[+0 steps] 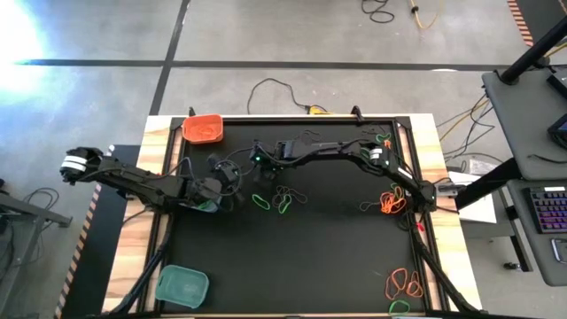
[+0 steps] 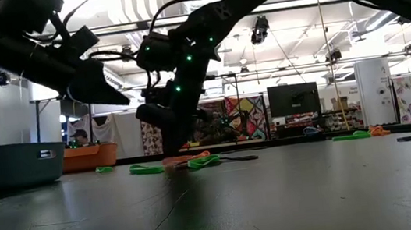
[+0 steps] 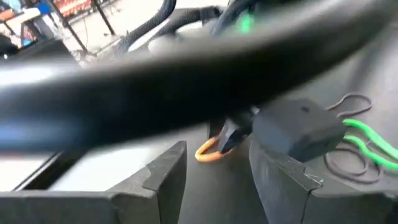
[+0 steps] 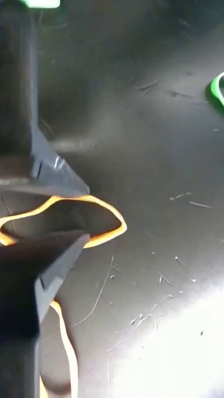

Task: Sort rubber bands into baskets
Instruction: Put the orange rubber band into the orange bin

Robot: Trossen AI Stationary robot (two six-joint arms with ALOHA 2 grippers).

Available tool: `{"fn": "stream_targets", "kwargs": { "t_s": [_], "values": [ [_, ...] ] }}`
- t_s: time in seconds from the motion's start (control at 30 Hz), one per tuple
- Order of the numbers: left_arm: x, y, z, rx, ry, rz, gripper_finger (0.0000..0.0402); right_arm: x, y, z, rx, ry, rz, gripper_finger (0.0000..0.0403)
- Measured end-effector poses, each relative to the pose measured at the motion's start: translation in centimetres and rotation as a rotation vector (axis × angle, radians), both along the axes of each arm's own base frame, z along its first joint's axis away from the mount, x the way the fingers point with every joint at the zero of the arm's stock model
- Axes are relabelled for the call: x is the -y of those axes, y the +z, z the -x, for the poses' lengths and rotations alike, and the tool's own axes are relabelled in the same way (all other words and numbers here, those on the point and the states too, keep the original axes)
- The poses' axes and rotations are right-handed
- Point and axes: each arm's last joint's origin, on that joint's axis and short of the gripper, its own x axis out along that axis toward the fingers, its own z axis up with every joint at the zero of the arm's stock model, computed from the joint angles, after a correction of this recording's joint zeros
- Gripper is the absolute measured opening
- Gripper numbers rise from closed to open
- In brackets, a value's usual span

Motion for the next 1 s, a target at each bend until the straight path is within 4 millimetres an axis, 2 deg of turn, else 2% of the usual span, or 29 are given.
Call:
{"fn": "stream_targets", "kwargs": {
  "t_s": [0.13,0.3,0.43,0.53,0.6,0.73,0.87,1.0],
  "values": [
    [0.0,-0.2,0.3,-0.014,0.014,0.037,0.0156,0.0,0.8,0.2,-0.005,0.025,0.013,0.0162],
    [-0.5,-0.3,0.2,-0.011,-0.069,0.141,0.0153,-0.8,3.9,1.4,-0.023,0.051,0.064,0.0201],
    [-1.8,-0.6,0.1,-0.050,-0.175,0.266,0.0153,-3.2,6.4,3.0,-0.055,0.064,0.195,0.0216],
    [-3.7,0.2,-0.3,-0.063,-0.183,0.266,0.0153,-5.4,8.4,5.0,-0.030,0.076,0.253,0.0221],
    [-5.2,0.9,-0.9,-0.060,-0.198,0.244,0.0153,-6.8,9.1,6.4,0.000,0.081,0.255,0.0224],
    [-7.7,1.3,-2.2,-0.139,-0.232,0.195,0.0153,-8.6,8.8,9.1,0.073,0.082,0.258,0.0232],
    [-9.7,-0.4,-3.7,-0.287,-0.253,0.164,0.0152,-8.9,7.8,11.3,0.155,0.082,0.271,0.0244],
    [-12.0,-1.8,-5.2,-0.347,-0.296,0.204,0.0152,-8.7,5.9,13.0,0.168,0.083,0.277,0.0260]
  ]
}}
